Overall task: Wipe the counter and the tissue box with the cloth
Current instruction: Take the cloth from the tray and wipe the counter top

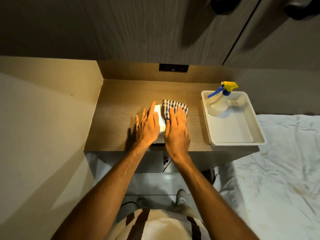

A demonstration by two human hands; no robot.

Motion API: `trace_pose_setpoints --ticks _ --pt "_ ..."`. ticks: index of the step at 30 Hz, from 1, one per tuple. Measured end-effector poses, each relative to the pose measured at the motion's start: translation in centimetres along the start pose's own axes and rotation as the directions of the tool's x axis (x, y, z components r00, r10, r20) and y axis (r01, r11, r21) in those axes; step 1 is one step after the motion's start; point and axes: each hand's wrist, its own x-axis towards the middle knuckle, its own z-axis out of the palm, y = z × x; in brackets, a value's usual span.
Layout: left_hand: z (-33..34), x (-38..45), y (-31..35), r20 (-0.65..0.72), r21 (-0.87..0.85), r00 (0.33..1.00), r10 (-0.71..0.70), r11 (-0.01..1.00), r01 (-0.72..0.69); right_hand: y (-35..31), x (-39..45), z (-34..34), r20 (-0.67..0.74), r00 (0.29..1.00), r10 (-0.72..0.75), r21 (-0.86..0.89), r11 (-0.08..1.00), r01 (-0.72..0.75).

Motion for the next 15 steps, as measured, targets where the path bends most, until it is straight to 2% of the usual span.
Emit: trace_pose_setpoints --ticks 3,6,8,10,12,15 --pt "-0.2 -0.2 -0.1 -0.019 -0.003 1.000 0.021 1.000 -0.021 -0.6 -3.2 0.5 0.022 0.993 -0.119 -0.088 0.989 0.120" --pt "-0.1 -0.1 -0.1 0.004 0.074 1.000 0.028 0.997 -0.028 -1.2 0.7 -0.2 0.093 0.973 -0.213 -0.065 0.973 0.220" --pt "0.0 -0.1 -0.1 0.006 0.085 1.000 0.015 0.996 -0.015 -1.1 3.8 -0.8 0.108 0.974 -0.198 -0.045 0.978 0.204" --pt "0.0 -0.1 0.1 -0.003 0.064 1.000 0.002 0.998 -0.002 -0.7 4.8 -0.9 0.078 0.991 -0.105 0.053 0.994 0.101" --pt "0.0 0.0 0.2 -0.018 0.037 1.000 -0.013 0.999 0.013 -0.4 3.1 -0.6 0.023 1.000 -0.017 0.114 0.993 0.015" --pt "-0.1 -0.1 -0.1 0.005 0.043 1.000 0.006 0.999 -0.006 -0.2 -1.5 -0.1 -0.018 0.999 -0.030 0.068 0.997 0.031"
